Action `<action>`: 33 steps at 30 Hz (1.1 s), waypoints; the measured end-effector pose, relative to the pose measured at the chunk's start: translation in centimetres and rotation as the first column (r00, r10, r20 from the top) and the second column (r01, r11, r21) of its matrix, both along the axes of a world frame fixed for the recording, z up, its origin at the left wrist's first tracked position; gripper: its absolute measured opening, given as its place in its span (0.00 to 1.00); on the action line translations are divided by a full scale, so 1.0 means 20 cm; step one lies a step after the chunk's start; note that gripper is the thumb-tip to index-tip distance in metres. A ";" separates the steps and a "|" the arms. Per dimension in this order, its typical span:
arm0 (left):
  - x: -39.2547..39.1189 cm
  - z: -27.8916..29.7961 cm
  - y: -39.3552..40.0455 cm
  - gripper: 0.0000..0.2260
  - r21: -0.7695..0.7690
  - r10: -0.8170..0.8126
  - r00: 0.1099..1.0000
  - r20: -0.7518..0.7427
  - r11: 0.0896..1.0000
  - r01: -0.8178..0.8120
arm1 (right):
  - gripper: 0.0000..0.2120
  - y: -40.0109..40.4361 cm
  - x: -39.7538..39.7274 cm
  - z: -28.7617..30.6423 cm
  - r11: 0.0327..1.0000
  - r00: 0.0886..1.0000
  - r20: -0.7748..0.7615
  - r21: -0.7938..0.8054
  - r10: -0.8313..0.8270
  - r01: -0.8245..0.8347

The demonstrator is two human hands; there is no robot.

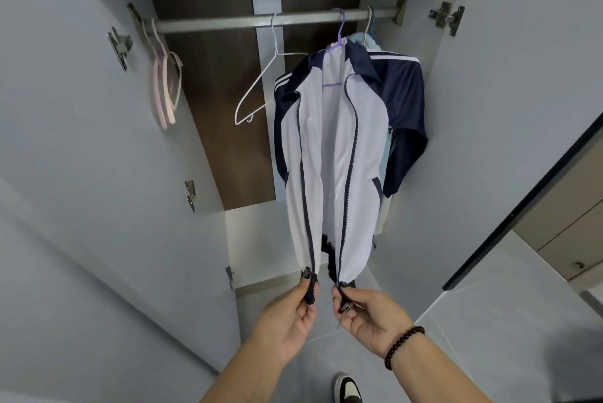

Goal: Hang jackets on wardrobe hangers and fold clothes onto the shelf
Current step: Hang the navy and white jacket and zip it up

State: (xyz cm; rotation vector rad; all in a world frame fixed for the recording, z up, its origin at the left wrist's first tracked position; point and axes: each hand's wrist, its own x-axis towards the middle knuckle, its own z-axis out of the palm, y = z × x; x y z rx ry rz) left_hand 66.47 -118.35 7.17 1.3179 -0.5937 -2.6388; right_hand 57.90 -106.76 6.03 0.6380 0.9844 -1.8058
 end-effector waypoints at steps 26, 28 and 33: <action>-0.04 0.36 0.13 0.10 -0.292 0.029 0.958 -0.285 0.949 -0.115 | 0.33 0.13 0.08 0.27 0.958 0.854 -0.519 -0.264 -0.047 -0.107; -0.05 0.37 0.14 0.13 -0.310 0.042 0.956 -0.291 0.941 -0.136 | 0.33 0.13 0.08 0.27 0.959 0.851 -0.522 -0.266 -0.059 -0.097; -0.06 0.37 0.16 0.10 -0.349 0.072 0.954 -0.290 0.921 -0.176 | 0.35 0.12 0.08 0.27 0.956 0.856 -0.503 -0.291 -0.119 -0.038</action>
